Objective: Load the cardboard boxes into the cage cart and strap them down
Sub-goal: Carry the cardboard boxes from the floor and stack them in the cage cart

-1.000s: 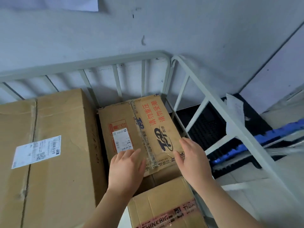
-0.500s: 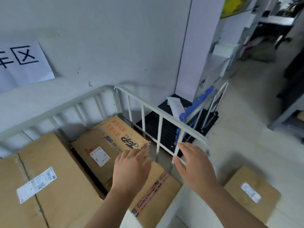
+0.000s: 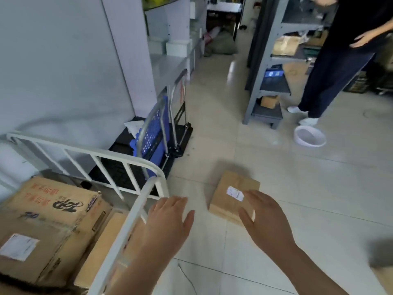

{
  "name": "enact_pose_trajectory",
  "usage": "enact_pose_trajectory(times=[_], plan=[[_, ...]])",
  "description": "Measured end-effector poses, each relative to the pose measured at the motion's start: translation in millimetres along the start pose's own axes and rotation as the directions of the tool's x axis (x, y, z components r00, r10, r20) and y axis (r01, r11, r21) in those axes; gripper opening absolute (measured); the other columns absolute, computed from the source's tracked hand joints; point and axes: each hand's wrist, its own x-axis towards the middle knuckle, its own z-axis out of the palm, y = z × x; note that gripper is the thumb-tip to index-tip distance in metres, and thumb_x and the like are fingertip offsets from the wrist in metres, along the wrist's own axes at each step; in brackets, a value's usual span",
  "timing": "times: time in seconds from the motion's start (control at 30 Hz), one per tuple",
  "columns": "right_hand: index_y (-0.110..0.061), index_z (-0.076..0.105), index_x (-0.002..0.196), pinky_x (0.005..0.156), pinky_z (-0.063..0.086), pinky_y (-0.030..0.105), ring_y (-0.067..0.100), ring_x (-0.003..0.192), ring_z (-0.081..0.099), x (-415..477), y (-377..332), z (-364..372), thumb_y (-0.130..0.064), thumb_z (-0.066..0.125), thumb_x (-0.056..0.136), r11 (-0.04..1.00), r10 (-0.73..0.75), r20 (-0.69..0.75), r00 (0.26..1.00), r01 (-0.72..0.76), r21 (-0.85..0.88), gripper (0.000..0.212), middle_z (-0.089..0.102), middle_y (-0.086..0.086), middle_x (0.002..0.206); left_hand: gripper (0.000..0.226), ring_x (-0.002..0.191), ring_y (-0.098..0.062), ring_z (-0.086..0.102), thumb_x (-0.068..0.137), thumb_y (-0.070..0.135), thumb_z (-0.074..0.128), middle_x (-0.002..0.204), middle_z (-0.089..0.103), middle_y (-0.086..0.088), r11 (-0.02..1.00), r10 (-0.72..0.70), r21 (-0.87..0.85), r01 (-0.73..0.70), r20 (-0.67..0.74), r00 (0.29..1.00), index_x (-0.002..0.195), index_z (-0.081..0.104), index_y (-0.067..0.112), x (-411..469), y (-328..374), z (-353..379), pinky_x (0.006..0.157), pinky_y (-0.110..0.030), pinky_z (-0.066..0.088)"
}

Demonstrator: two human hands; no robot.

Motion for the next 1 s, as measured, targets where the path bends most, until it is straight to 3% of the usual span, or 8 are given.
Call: enact_pose_trajectory(times=[0.1,0.23,0.4,0.7,0.8,1.0], plan=[[-0.011,0.068,0.109,0.086,0.045,0.031,0.029,0.1,0.064,-9,65,-11,-0.019,0.073,0.08,0.997,0.072,-0.015,0.997,-0.072,-0.02,0.031,0.068,0.005,0.108,0.048,0.123,-0.013,0.047,0.094,0.051,0.039,0.133,0.054,0.013,1.0,0.027,-0.008,-0.027,0.05,0.998,0.135,0.05,0.029,18,50,32,0.104,-0.03,0.031],[-0.011,0.063,0.124,0.102,0.041,0.038,0.027,0.119,0.055,-14,142,-11,-0.028,0.066,0.087,0.981,0.193,0.011,0.981,-0.193,-0.023,0.04,0.063,0.008,0.123,0.049,0.124,-0.011,0.046,0.095,0.051,0.038,0.134,0.053,0.014,0.999,0.045,0.0,-0.045,0.12,0.992,0.137,0.048,0.029,44,101,78,0.104,-0.027,0.031],[-0.013,0.06,0.128,0.105,0.039,0.037,0.024,0.124,0.051,1,207,11,-0.031,0.06,0.09,0.958,0.286,0.068,0.956,-0.287,0.004,0.042,0.06,0.007,0.128,0.049,0.124,-0.013,0.046,0.095,0.048,0.04,0.134,0.053,0.011,0.999,0.04,-0.003,-0.04,0.176,0.984,0.138,0.047,0.027,87,132,129,0.104,-0.028,0.032],[-0.017,0.055,0.133,0.109,0.034,0.032,0.02,0.128,0.047,84,278,112,-0.035,0.055,0.093,0.907,0.418,0.169,0.892,-0.421,-0.023,0.044,0.055,0.004,0.136,0.048,0.119,-0.019,0.05,0.094,0.045,0.044,0.13,0.057,0.005,0.997,0.056,0.029,-0.067,0.284,0.957,0.136,0.048,0.024,214,126,234,0.1,-0.031,0.037],[-0.018,0.054,0.134,0.108,0.032,0.032,0.02,0.131,0.044,115,305,157,-0.036,0.054,0.093,0.869,0.488,0.217,0.845,-0.494,-0.033,0.045,0.052,0.005,0.139,0.049,0.114,-0.021,0.052,0.094,0.045,0.045,0.128,0.057,0.002,0.995,0.06,0.059,-0.085,0.342,0.938,0.138,0.046,0.023,265,115,280,0.096,-0.032,0.04],[-0.023,0.049,0.138,0.106,0.036,0.032,0.02,0.116,0.056,164,364,264,-0.04,0.05,0.094,0.785,0.585,0.366,0.724,-0.619,-0.031,0.047,0.045,0.002,0.145,0.055,0.118,-0.023,0.048,0.093,0.049,0.044,0.137,0.048,-0.001,0.985,0.089,0.093,-0.147,0.462,0.882,0.142,0.037,0.025,337,89,399,0.096,-0.033,0.037]])
